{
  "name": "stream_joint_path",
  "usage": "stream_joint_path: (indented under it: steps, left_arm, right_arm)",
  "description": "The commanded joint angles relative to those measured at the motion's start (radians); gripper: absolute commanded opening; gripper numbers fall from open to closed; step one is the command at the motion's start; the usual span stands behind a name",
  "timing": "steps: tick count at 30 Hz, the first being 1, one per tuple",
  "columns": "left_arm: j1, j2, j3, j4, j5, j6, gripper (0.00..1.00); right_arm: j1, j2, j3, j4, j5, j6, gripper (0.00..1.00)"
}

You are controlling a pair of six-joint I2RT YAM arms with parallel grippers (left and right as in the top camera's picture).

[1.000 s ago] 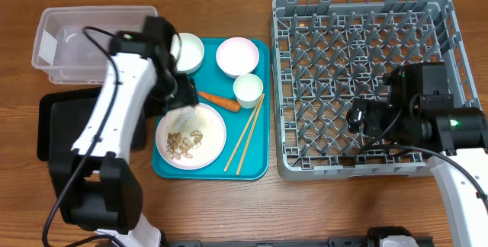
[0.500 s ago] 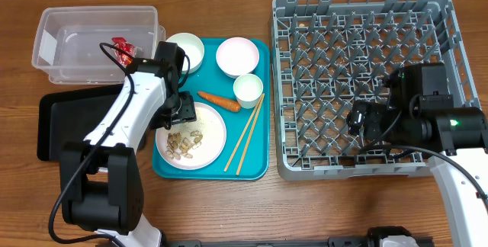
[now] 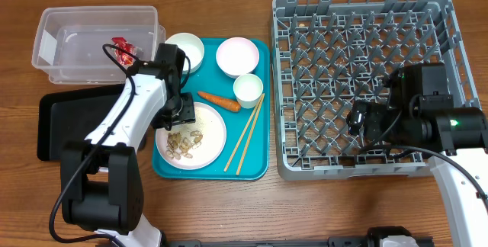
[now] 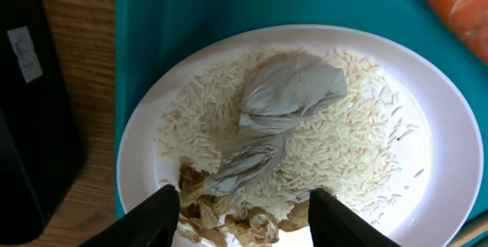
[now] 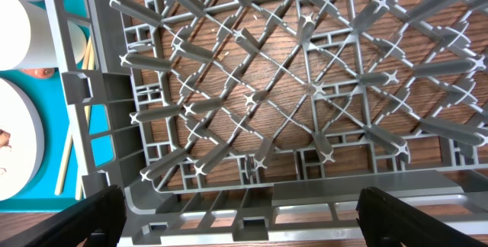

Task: Sort waste into correct bins and load items into the dishwasher
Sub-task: 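Lower the left gripper onto the plate and grasp the grey tissue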

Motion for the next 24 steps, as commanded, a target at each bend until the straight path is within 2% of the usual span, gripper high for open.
stream_joint_path:
  steps: [1, 20, 24]
  left_arm:
    - [0.000, -0.017, -0.023, 0.013, 0.019, 0.023, 0.57]
    - [0.000, 0.018, -0.070, 0.099, 0.016, 0.022, 0.54]
    - [0.000, 0.021, -0.070, 0.109, 0.016, 0.022, 0.46]
  right_arm:
    - [-0.002, -0.011, 0.031, 0.002, 0.009, -0.006, 1.00]
    - [-0.002, -0.011, 0.031, -0.005, 0.009, -0.006, 1.00]
    - [-0.002, -0.011, 0.031, -0.005, 0.009, -0.006, 1.00]
